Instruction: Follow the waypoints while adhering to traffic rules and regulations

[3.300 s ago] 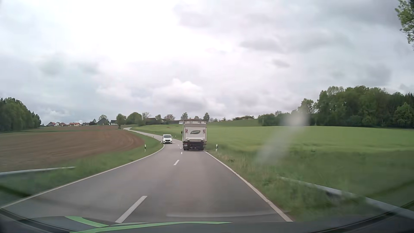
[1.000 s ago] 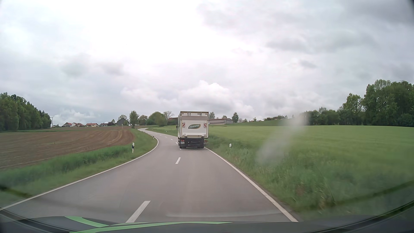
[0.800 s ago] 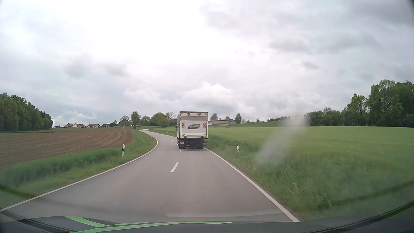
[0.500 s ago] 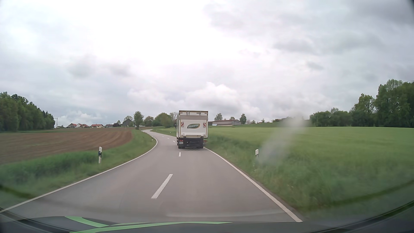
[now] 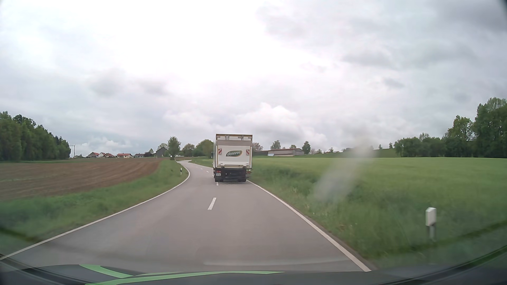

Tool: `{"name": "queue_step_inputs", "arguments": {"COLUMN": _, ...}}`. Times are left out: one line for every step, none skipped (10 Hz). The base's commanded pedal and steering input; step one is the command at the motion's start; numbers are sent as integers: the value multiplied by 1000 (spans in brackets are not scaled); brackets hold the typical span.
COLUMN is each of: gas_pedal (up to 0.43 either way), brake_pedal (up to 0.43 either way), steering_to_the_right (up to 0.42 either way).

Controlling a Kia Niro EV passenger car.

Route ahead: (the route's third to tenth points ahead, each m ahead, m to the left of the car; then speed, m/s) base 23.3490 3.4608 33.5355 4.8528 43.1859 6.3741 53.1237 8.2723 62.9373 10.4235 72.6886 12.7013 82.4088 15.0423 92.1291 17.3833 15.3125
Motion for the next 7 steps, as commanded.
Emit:
{"name": "queue_step_inputs", "arguments": {"gas_pedal": 189, "brake_pedal": 0, "steering_to_the_right": -17}}
{"name": "queue_step_inputs", "arguments": {"gas_pedal": 197, "brake_pedal": 0, "steering_to_the_right": -20}}
{"name": "queue_step_inputs", "arguments": {"gas_pedal": 209, "brake_pedal": 0, "steering_to_the_right": -23}}
{"name": "queue_step_inputs", "arguments": {"gas_pedal": 220, "brake_pedal": 0, "steering_to_the_right": -25}}
{"name": "queue_step_inputs", "arguments": {"gas_pedal": 220, "brake_pedal": 0, "steering_to_the_right": -25}}
{"name": "queue_step_inputs", "arguments": {"gas_pedal": 228, "brake_pedal": 0, "steering_to_the_right": -25}}
{"name": "queue_step_inputs", "arguments": {"gas_pedal": 240, "brake_pedal": 0, "steering_to_the_right": -25}}
